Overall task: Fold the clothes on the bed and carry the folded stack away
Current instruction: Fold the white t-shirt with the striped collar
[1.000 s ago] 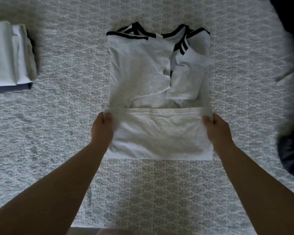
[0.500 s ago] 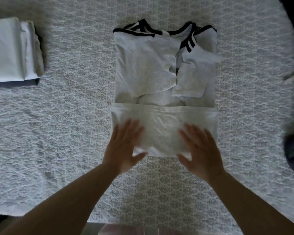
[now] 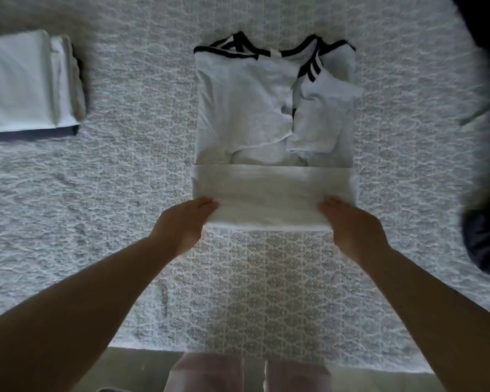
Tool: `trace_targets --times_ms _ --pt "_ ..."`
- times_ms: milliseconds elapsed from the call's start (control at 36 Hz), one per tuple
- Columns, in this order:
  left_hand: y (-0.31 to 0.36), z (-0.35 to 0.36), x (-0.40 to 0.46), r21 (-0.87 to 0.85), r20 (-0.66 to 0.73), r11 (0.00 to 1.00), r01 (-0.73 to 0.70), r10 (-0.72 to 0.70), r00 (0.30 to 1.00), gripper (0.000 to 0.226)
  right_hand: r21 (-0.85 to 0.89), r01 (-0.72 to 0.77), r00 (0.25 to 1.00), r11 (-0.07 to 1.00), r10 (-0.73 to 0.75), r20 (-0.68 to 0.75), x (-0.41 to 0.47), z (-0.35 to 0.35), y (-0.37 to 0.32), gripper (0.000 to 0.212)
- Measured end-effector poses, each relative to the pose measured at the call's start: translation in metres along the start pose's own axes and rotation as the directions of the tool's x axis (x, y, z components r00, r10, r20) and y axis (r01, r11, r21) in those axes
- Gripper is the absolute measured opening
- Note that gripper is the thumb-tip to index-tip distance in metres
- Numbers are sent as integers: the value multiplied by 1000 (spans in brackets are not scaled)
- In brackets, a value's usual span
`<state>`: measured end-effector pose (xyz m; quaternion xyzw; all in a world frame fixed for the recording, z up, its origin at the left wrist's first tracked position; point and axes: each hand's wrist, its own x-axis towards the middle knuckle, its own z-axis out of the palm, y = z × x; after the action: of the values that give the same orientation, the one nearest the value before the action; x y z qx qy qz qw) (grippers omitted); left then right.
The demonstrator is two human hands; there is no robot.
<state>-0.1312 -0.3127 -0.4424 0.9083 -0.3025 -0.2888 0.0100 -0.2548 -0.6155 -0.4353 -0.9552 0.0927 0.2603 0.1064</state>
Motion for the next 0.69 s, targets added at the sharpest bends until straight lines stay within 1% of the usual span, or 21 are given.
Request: trace_targets --times_ms 83,139,194,250,306,333,361,389,417,472,500,556,583,639,694 --pt "4 -24 4 37 99 998 47 -51 994 54 29 -75 990 997 71 123 -1 -16 0 57" --pt "10 -38 4 32 163 997 68 -72 984 52 14 -109 973 994 104 204 -3 -25 -2 52" --pt "16 -48 0 46 294 998 38 -50 954 45 -20 -99 943 995 101 317 -6 -33 -4 45" --pt "21 -53 -7 45 475 999 -6 -16 880 36 -38 -64 885 997 75 460 -12 -36 -6 38" --pt "25 -56 -15 21 640 999 -42 18 768 32 -35 -71 817 997 78 571 -20 -38 -8 36" --pt "26 -56 -19 5 699 999 -49 32 714 32 -27 -88 788 996 86 610 -24 -39 -8 37" --pt "26 -55 -22 -17 739 999 -43 41 673 31 -27 -98 767 995 92 636 -27 -40 -8 37" --pt "25 -55 -23 -48 760 999 -14 45 648 30 -32 -100 747 995 96 658 -29 -42 -8 37" --pt "22 -55 -24 -88 767 996 36 45 640 29 -24 -99 733 995 89 675 -30 -44 -7 36" --pt "12 -57 -21 -183 745 971 157 33 666 27 10 -107 718 994 70 692 -28 -50 -3 29" --pt "6 -59 -19 -242 720 945 222 22 694 25 26 -121 731 992 71 678 -26 -55 -1 23" --pt "-8 -63 -13 -384 640 861 335 -14 769 25 105 -195 797 975 95 596 -20 -61 9 11" --pt "-14 -64 -10 -457 585 809 370 -40 810 25 183 -241 835 953 107 540 -16 -63 14 9" --pt "-23 -62 -5 -596 480 689 413 -107 871 26 405 -316 906 858 146 398 -10 -64 24 13" --pt "-24 -54 0 -726 375 542 424 -204 904 27 634 -319 947 704 219 234 -5 -61 28 8"
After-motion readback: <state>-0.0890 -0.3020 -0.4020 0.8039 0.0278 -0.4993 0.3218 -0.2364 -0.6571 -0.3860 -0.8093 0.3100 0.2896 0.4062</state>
